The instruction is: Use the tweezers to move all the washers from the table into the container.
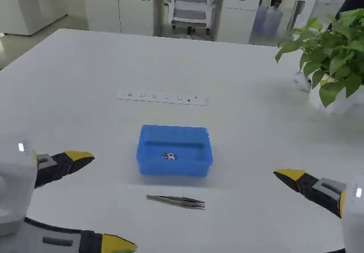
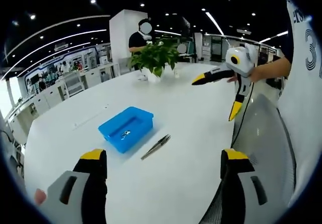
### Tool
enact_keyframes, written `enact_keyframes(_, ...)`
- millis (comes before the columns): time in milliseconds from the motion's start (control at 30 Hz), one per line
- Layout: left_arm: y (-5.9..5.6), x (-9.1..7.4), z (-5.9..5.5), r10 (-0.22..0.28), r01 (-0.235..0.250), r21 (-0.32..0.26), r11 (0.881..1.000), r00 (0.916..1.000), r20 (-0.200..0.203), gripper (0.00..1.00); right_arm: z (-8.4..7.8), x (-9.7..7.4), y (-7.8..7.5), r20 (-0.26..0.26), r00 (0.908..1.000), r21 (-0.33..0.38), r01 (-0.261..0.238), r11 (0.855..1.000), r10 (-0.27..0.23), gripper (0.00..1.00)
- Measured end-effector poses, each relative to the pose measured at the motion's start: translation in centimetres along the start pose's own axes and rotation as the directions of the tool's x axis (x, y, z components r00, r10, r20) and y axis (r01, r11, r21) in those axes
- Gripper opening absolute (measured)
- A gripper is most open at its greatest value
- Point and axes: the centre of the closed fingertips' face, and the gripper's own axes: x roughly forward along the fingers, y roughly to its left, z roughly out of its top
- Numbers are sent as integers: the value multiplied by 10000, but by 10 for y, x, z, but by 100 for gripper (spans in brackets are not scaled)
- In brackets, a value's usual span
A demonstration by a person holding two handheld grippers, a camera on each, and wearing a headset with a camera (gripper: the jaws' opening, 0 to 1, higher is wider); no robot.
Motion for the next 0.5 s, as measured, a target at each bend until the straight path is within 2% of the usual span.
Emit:
enact_keyframes(100,-8,0,-15,-54,78,363,9993,9977,-670,99,0,0,5,-136,9999,-62,75,10000,-76,100)
enact_keyframes(233,-15,-4,-25,-140,183,436,9989,9953,-957,99,0,-2,8,-243,9995,-384,194,9991,-203,100)
enact_keyframes(300,-16,-6,-25,-163,183,210,9996,9957,-909,99,0,-3,10,-254,9995,-370,193,9991,-202,100)
enact_keyframes(333,-16,-8,-20,-100,74,-414,9991,9981,-611,99,0,-3,11,-248,9995,-262,193,9995,-200,100)
enact_keyframes(400,-17,-10,-9,-103,100,-892,9960,9999,-29,99,-1,-4,14,-216,9997,-176,141,9997,-144,100)
enact_keyframes(433,-14,-12,-7,35,-29,-785,9969,10000,71,99,-1,-5,16,-195,9997,-203,116,9997,-120,100)
enact_keyframes(500,-9,-13,-9,275,-280,-681,9973,9996,-89,99,-4,-6,18,-250,9997,-299,63,9995,-70,100)
